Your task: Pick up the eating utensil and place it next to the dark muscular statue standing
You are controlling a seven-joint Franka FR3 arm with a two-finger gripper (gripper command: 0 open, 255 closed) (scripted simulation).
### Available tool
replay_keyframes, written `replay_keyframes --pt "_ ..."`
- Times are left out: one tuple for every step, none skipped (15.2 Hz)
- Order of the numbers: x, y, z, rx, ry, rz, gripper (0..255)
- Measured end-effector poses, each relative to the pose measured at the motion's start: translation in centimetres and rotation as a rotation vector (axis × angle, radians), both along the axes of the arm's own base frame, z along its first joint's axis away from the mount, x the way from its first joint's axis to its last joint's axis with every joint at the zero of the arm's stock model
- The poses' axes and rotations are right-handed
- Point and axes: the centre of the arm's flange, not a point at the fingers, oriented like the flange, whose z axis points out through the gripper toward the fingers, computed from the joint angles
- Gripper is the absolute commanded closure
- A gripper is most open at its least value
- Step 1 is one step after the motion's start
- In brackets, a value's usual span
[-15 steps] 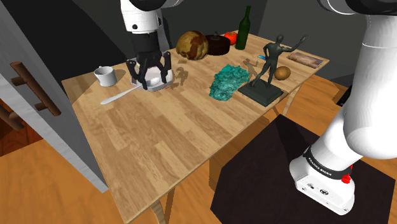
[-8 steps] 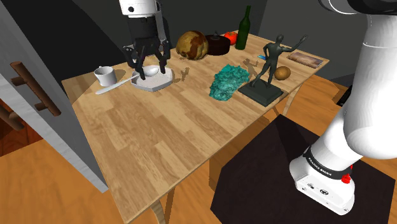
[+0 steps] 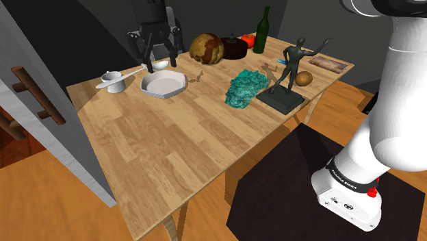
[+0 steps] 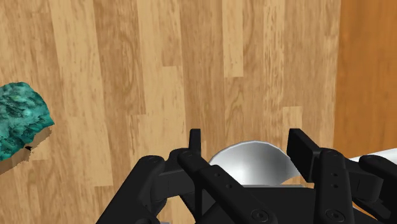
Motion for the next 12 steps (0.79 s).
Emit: replay_keyframes --pt "0.1 0.1 0.6 0.000 0.000 0.000 255" --pt "0.1 0.0 1.1 0.000 0.000 0.000 255" --pt "0.1 0.1 1.6 0.000 0.000 0.000 255" --pt "0.1 0.1 2.1 0.000 0.000 0.000 255" --pt "0.0 0.0 2.7 0.000 0.000 0.000 255" --pt "0.0 0.0 3.2 0.000 0.000 0.000 255" --pt "0.0 0.0 3.7 0.000 0.000 0.000 255" --pt "0.0 0.0 4.3 0.000 0.000 0.000 255" --pt "0.0 0.1 4.8 0.000 0.000 0.000 255" --pt "0.1 0.1 5.3 0.000 0.000 0.000 255" --pt "0.1 0.1 5.8 0.000 0.000 0.000 255" --pt "0.2 0.1 6.3 0.000 0.000 0.000 255"
